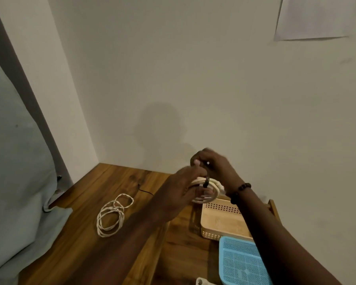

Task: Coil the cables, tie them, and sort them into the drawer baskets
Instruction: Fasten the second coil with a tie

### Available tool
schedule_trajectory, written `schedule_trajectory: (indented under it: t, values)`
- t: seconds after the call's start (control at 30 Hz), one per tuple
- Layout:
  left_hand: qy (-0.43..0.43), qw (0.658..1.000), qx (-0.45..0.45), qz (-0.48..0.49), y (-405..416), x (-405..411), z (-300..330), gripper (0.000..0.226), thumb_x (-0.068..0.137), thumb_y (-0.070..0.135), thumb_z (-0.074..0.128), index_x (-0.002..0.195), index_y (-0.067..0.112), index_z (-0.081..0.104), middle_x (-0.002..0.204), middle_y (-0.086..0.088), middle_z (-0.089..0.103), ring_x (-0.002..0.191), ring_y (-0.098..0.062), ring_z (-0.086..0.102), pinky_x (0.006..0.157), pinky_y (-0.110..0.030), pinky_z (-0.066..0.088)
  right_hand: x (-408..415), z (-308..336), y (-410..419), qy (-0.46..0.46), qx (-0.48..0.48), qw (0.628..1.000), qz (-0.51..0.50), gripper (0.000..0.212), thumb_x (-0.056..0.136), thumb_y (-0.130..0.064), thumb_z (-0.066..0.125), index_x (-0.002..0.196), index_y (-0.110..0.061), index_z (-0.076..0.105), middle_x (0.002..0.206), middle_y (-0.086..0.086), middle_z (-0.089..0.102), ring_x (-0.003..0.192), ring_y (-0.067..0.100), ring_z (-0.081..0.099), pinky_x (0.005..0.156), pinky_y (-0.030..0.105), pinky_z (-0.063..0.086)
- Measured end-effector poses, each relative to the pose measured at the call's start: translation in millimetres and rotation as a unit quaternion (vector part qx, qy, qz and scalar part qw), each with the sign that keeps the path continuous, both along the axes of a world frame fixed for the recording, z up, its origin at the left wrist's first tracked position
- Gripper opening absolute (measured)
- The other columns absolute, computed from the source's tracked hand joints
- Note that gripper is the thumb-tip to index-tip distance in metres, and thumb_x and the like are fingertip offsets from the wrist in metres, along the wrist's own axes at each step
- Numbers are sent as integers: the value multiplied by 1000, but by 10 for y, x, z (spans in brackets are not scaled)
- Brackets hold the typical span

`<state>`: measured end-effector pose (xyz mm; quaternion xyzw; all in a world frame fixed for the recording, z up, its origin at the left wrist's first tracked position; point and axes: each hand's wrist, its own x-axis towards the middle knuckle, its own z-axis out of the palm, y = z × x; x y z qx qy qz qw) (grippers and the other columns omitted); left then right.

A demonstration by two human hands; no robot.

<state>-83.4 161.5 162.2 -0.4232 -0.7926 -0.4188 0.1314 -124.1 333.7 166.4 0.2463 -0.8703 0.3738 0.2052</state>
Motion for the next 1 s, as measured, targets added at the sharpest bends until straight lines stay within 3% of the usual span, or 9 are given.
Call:
schedule_trajectory:
  t: [0.17,0.27,0.37,0.43,0.5,0.6,0.7,0.87,1.0]
  values:
    - [49,993,74,71,-43,-56,83,27,90,7,65,107,25,55,118,4,46,103,-7,56,81,-13,49,224,-219,31,-229,-197,941,151,15,89,-16,64,101,-11,70,95,9,72,86,14,68,76,26,56]
    - [-12,988,109,110,-43,-15,113,11,95,20,59,105,20,53,93,11,64,87,0,64,67,-10,49,246,-355,-69,-295,-222,920,130,13,91,-16,63,102,-19,70,97,5,72,85,13,66,75,23,56]
    - [-80,974,131,169,-84,-72,98,23,92,40,54,107,22,53,86,12,67,76,1,66,57,-11,48,236,-384,-154,-198,-307,929,-64,17,97,-17,54,99,-14,71,90,5,71,75,12,61,61,19,48]
    - [-103,966,134,195,-112,-112,64,30,89,47,53,108,24,55,88,11,70,76,-3,67,58,-15,50,385,-321,-227,-19,-394,896,-202,18,99,-22,51,96,-15,68,86,-5,67,77,7,59,65,20,47]
    - [-124,957,150,214,-107,-132,24,30,89,49,54,107,26,57,90,11,71,80,-4,67,63,-18,54,591,-233,-379,77,-364,911,-178,15,98,-21,53,95,-16,67,84,-9,66,79,6,61,65,16,47]
    - [-170,945,181,211,-64,-143,-22,27,92,47,53,108,26,58,96,12,69,87,3,65,66,-16,53,700,-279,-639,22,-225,963,-143,17,94,-23,60,107,-30,69,88,-15,69,76,3,62,62,14,49]
    - [-198,938,189,211,-37,-159,-46,27,94,45,52,110,24,59,99,11,69,90,-1,66,70,-17,53,673,-320,-756,37,-136,956,-259,25,91,-27,64,115,-33,69,94,-10,71,76,4,63,60,17,49]
    - [-203,934,168,243,21,-126,-114,38,91,50,49,109,18,55,91,5,69,81,-8,67,62,-24,57,644,-276,-911,34,-29,936,-349,9,78,-18,79,85,-24,77,76,-3,72,57,11,64,48,17,37]
    - [-166,947,154,227,-13,-79,-171,31,92,44,52,104,15,56,84,8,66,72,6,62,55,-12,49,607,-312,-892,-83,-54,939,-328,15,94,-26,60,101,-25,73,93,-5,72,77,9,65,60,17,44]
